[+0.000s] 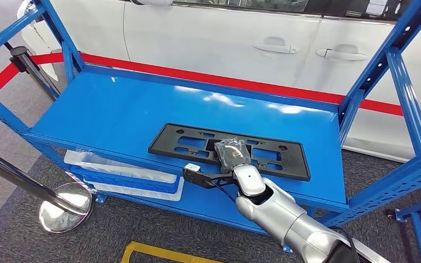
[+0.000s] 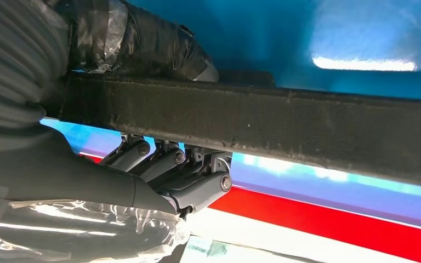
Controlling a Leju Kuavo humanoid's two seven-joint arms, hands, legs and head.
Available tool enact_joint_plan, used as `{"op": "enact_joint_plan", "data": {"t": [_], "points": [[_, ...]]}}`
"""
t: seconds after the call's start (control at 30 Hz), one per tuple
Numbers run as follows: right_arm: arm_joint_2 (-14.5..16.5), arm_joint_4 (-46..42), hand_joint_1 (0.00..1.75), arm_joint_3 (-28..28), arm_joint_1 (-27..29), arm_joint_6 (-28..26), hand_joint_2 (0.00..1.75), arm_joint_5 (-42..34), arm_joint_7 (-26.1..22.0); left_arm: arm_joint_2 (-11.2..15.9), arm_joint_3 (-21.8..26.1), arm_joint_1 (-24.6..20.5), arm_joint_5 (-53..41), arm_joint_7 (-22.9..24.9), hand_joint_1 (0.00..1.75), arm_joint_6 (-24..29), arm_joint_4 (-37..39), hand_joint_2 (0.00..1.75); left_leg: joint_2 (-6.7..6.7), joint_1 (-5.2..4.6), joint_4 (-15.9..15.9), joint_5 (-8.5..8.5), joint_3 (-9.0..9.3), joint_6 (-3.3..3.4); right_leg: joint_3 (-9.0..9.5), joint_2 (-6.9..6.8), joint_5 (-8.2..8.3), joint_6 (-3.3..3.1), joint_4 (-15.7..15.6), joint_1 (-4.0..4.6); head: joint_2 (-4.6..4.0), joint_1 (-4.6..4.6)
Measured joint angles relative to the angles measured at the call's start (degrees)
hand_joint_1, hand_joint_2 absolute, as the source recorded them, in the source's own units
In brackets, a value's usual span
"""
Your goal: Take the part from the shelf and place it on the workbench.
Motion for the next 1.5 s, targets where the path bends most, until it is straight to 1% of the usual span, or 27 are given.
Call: {"op": "enact_joint_plan", "data": {"t": [0.17, 0.37, 0.53, 0.6, 0.63, 0.67, 0.7, 0.77, 0.8, 0.83, 0.87, 0.9, 0.93, 0.97, 1.0, 1.03, 1.1, 1.13, 1.17, 1.23, 1.27, 1.3, 1.33, 1.37, 1.43, 1.47, 1.5], "points": [[-3.0, -6.1, 1.75, 0.0, 2.5, 0.7, 1.75, 1.9, 1.7, 0.0, 0.0, 0.1, -0.1, 2.0, 0.0, 0.9, 0.0, 1.75, -0.02, -0.02, 0.0, -0.04, 0.01, 0.05, 0.09, -0.03, 0.0, 0.01, -0.1, -0.02, 0.0, 0.01], [-7.5, -18.2, 1.75, 0.0, 5.4, 0.9, 1.75, 14.0, 3.5, 0.1, 0.0, 0.3, -0.1, 2.6, 0.0, 0.9, 0.0, 1.75, 0.02, -0.04, 0.1, -0.17, -0.1, 0.15, -0.02, 0.05, 0.02, 0.03, -0.2, -0.07, 0.0, 0.0], [-8.5, -28.1, 1.75, 0.1, 5.8, 0.9, 1.75, 20.4, 3.4, 0.1, 0.1, 0.2, 0.1, 4.1, 0.0, 0.8, 0.0, 1.75, 0.04, -0.22, 0.6, -0.55, -0.24, 1.1, 0.03, 0.15, 0.11, 0.5, -0.3, -0.31, 0.0, -0.04], [-8.6, -31.7, 1.75, 0.2, 5.8, 0.7, 1.75, 21.4, 2.9, 0.0, 0.3, 0.2, 0.2, 6.2, 0.0, 0.5, 0.0, 1.75, 0.16, -0.03, -0.3, 0.11, 0.16, 1.46, 0.27, 0.12, 0.15, 0.86, -0.5, -0.23, 0.0, -0.03], [-8.6, -33.4, 1.75, 0.4, 5.8, 0.7, 1.75, 21.6, 2.8, -0.2, 0.5, 0.2, 0.2, 7.1, 0.0, 0.2, 0.0, 1.75, 0.27, 0.18, -1.1, 0.63, 0.53, 1.65, 0.22, 0.05, -0.43, 1.08, -0.1, -0.18, 0.0, 0.04], [-8.6, -34.9, 1.75, 0.7, 5.9, 0.7, 1.75, 21.9, 2.6, -0.4, 0.7, 0.2, 0.3, 7.8, 0.0, -0.1, 0.1, 1.75, 0.39, 0.4, -1.9, 1.11, 0.85, 1.81, -0.24, -0.01, -1.69, 1.25, 1.2, -0.15, 0.0, 0.13], [-8.6, -36.1, 1.75, 1.0, 5.9, 0.6, 1.75, 22.6, 2.4, -0.5, 0.7, 0.2, 0.3, 8.2, 0.0, -0.3, 0.1, 1.75, 0.52, 0.62, -2.4, 1.39, 1.06, 1.85, -1.2, -0.09, -3.58, 1.39, 3.8, -0.22, 0.0, 0.22], [-8.6, -37.9, 1.75, 1.7, 6.2, 0.3, 1.75, 24.2, 2.1, -0.8, 0.8, 0.1, 0.2, 8.4, 0.0, -0.3, 0.1, 1.75, 0.54, 0.69, -2.4, 1.5, 0.93, 1.93, -4.04, -0.13, -7.29, 1.81, 10.7, -0.56, 0.0, 0.32], [-8.6, -38.7, 1.75, 2.2, 6.6, 0.2, 1.75, 24.9, 1.9, -0.9, 0.8, 0.1, 0.2, 8.4, 0.0, -0.3, 0.1, 1.75, 0.53, 0.81, -2.3, 1.48, 0.79, 1.89, -4.97, -0.14, -7.98, 2.12, 13.2, -0.81, 0.0, 0.34], [-8.6, -39.4, 1.75, 2.7, 6.9, 0.1, 1.75, 25.4, 1.8, -1.0, 0.8, 0.1, 0.2, 8.5, 0.0, -0.3, 0.1, 1.75, 0.51, 1.01, -2.0, 1.42, 0.62, 1.76, -5.05, -0.16, -7.57, 2.48, 13.7, -1.1, 0.0, 0.33], [-8.6, -40.0, 1.75, 3.2, 7.1, 0.2, 1.75, 25.7, 1.7, -1.0, 0.8, 0.1, 0.2, 8.5, 0.0, -0.3, 0.1, 1.75, 0.48, 1.3, -1.7, 1.3, 0.42, 1.51, -4.02, -0.23, -6.09, 2.86, 12.0, -1.42, 0.0, 0.33], [-8.6, -40.7, 1.75, 3.8, 7.3, 0.3, 1.75, 25.9, 1.6, -1.1, 0.8, 0.1, 0.2, 8.5, 0.0, -0.3, 0.1, 1.75, 0.45, 1.62, -1.1, 1.09, 0.16, 1.12, -2.11, -0.34, -4.16, 3.3, 8.5, -1.8, 0.0, 0.36], [-8.6, -41.3, 1.75, 4.4, 7.3, 0.4, 1.75, 25.9, 1.5, -1.1, 0.8, 0.1, 0.2, 8.5, 0.0, -0.3, 0.1, 1.75, 0.4, 1.86, -0.5, 0.86, -0.2, 0.59, -0.18, -0.29, -2.91, 3.58, 5.1, -1.9, 0.0, 0.43], [-8.5, -41.9, 1.75, 5.0, 7.4, 0.6, 1.75, 25.9, 1.4, -1.1, 0.9, 0.1, 0.2, 8.6, 0.0, -0.3, 0.1, 1.75, 0.34, 1.96, 0.0, 0.69, -0.5, 0.04, 1.15, -0.15, -1.94, 3.49, 2.6, -1.89, 0.0, 0.5], [-8.5, -42.5, 1.75, 5.6, 7.4, 0.9, 1.75, 25.9, 1.3, -1.1, 0.9, 0.1, 0.2, 8.6, 0.0, -0.3, 0.1, 1.75, 0.26, 1.95, 0.5, 0.63, -0.76, -0.47, 1.77, 0.02, -1.75, 3.18, 1.3, -1.78, 0.0, 0.52], [-8.4, -43.0, 1.75, 6.1, 7.5, 1.1, 1.75, 25.9, 1.2, -1.1, 0.9, 0.1, 0.2, 8.7, 0.0, -0.3, 0.1, 1.75, 0.17, 1.89, 0.6, 0.75, -0.98, -0.95, 1.61, 0.23, -1.92, 2.66, 1.3, -1.5, 0.0, 0.49], [-8.3, -44.0, 1.75, 7.1, 7.6, 1.7, 1.75, 25.9, 1.2, -1.1, 0.9, 0.1, 0.2, 8.9, 0.0, -0.4, 0.2, 1.75, 0.13, 1.95, 0.7, 1.02, -1.25, -1.68, 0.99, 0.25, -1.59, 1.55, 1.2, -1.54, 0.0, 0.34], [-8.1, -44.4, 1.75, 7.4, 7.6, 1.9, 1.75, 25.9, 1.1, -1.1, 0.9, 0.1, 0.2, 9.1, 0.0, -0.4, 0.2, 1.75, 0.19, 2.04, 1.2, 0.47, -1.61, -1.89, 0.67, 0.21, -1.27, 1.0, 1.2, -1.58, 0.0, 0.28], [-8.1, -44.8, 1.75, 7.8, 7.6, 2.1, 1.75, 25.9, 1.1, -1.1, 0.9, 0.1, 0.2, 9.1, 0.0, -0.4, 0.2, 1.75, 0.25, 2.1, 2.6, -0.95, -2.28, -1.98, 0.32, 0.13, -0.9, 0.41, 1.0, -1.66, 0.0, 0.21], [-7.9, -45.3, 1.75, 8.3, 7.6, 2.6, 1.75, 25.5, 1.1, -1.1, 0.9, 0.1, 0.2, 9.2, 0.0, -0.4, 0.2, 1.75, 0.32, 2.01, 8.9, -5.82, -4.62, -1.96, -0.58, -0.08, -0.13, -0.51, 0.9, -1.49, 0.0, 0.02], [-7.8, -45.5, 1.75, 8.6, 7.6, 2.8, 1.75, 25.3, 1.1, -1.1, 0.9, 0.0, 0.2, 9.2, 0.0, -0.4, 0.2, 1.75, 0.32, 1.91, 12.7, -8.1, -5.83, -1.95, -1.1, -0.2, 0.25, -0.76, 1.0, -1.29, 0.0, -0.05], [-7.8, -45.6, 1.75, 8.8, 7.6, 3.0, 1.75, 24.9, 1.1, -1.1, 0.9, 0.0, 0.2, 9.2, 0.0, -0.4, 0.2, 1.75, 0.31, 1.82, 15.7, -9.4, -6.51, -1.93, -1.63, -0.3, 0.63, -0.88, 1.0, -1.06, 0.0, -0.05], [-7.8, -45.7, 1.75, 9.0, 7.6, 3.2, 1.75, 24.4, 1.1, -1.1, 0.9, 0.0, 0.2, 9.2, 0.0, -0.4, 0.2, 1.75, 0.32, 1.75, 16.9, -9.49, -6.3, -1.82, -2.15, -0.38, 1.02, -0.91, 1.0, -0.84, 0.0, -0.05], [-7.8, -45.9, 1.75, 9.2, 7.7, 3.4, 1.75, 23.9, 1.1, -1.1, 0.9, -0.1, 0.2, 9.2, 0.0, -0.4, 0.2, 1.75, 0.32, 1.68, 16.0, -8.53, -5.07, -1.61, -2.64, -0.41, 1.42, -0.87, 1.0, -0.67, 0.0, -0.05], [-7.7, -46.3, 1.75, 9.4, 7.7, 3.5, 1.75, 22.7, 0.8, -1.1, 0.9, -0.1, 0.2, 9.3, 0.0, -0.5, 0.2, 1.75, 0.32, 1.47, 9.3, -5.73, -0.2, -0.99, -3.43, -0.38, 2.17, -0.58, 1.0, -0.51, 0.0, -0.07], [-7.6, -46.5, 1.75, 9.5, 7.6, 3.5, 1.75, 22.1, 0.6, -1.1, 0.9, -0.1, 0.2, 9.3, 0.0, -0.5, 0.2, 1.75, 0.28, 1.26, 5.3, -5.06, 2.32, -0.75, -3.72, -0.37, 2.53, -0.31, 1.1, -0.43, 0.0, -0.04], [-7.5, -46.8, 1.75, 9.6, 7.6, 3.5, 1.75, 21.6, 0.3, -1.1, 0.9, -0.1, 0.2, 9.4, 0.0, -0.6, 0.2, 1.75, 0.22, 1.06, 2.5, -4.75, 4.0, -0.56, -3.87, -0.38, 2.91, 0.03, 1.0, -0.36, 0.0, 0.0]]}}
